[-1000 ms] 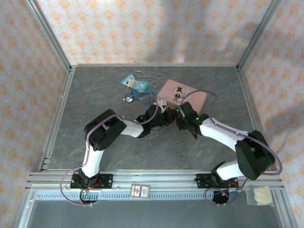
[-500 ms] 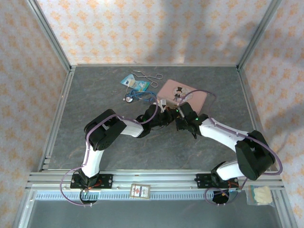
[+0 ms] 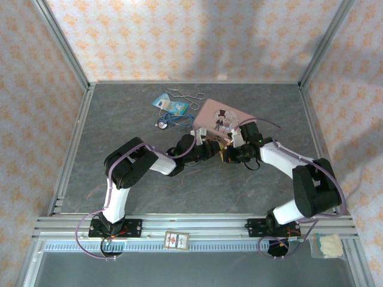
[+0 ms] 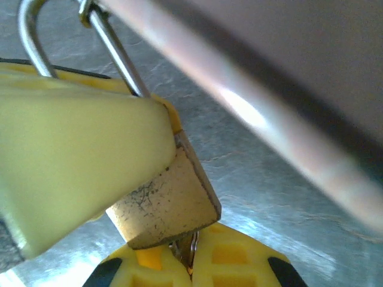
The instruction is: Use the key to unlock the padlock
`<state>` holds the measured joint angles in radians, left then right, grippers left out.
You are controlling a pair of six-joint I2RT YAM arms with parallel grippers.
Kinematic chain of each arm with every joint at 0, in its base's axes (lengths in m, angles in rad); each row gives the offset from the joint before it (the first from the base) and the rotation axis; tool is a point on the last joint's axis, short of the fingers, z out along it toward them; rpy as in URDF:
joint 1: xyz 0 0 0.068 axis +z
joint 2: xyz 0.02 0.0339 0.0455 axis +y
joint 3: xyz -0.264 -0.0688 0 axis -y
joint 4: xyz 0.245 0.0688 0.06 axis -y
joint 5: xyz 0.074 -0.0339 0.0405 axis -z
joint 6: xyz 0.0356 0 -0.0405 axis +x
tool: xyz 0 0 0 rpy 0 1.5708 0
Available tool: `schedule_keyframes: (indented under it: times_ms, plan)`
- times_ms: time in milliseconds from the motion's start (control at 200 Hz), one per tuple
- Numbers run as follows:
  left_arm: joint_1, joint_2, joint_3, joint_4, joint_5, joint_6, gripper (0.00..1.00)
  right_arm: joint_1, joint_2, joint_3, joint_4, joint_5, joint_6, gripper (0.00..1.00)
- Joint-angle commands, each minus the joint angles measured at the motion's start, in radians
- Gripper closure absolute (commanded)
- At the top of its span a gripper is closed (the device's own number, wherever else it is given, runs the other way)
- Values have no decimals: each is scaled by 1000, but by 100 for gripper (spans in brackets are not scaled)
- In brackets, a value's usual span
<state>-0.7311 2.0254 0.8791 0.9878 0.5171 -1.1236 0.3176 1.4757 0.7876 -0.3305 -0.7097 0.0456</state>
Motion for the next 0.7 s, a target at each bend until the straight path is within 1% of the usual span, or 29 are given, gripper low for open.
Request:
schedule_keyframes:
  times_ms: [0,115,170,215,295,325,365,475,540,696]
  plan:
    - [-21,-58,-27,161,159,48,100,-49,10,40,130,-88,40,100]
    - [-19,-62,-17,128,147,51,100,-49,-4,48,121,-43,38,100]
    - [-17,-66,-14,103,130,46,100,-49,-23,48,115,6,43,100]
    - [-16,-68,-10,84,115,40,100,-49,-41,47,106,43,43,92]
    - [-14,-74,5,36,85,33,100,-49,-86,38,96,97,50,74]
    - [-13,-76,11,21,75,30,100,-49,-103,35,94,110,51,69]
    - [-14,-77,18,3,61,26,100,-48,-129,29,92,134,58,66]
    - [-14,-82,39,-34,24,12,100,-45,-193,18,84,206,83,65]
    - [-14,-81,53,-61,6,8,100,-26,-219,15,72,251,86,65]
    - [-14,-69,82,-90,-15,-10,100,76,-244,25,41,419,80,65]
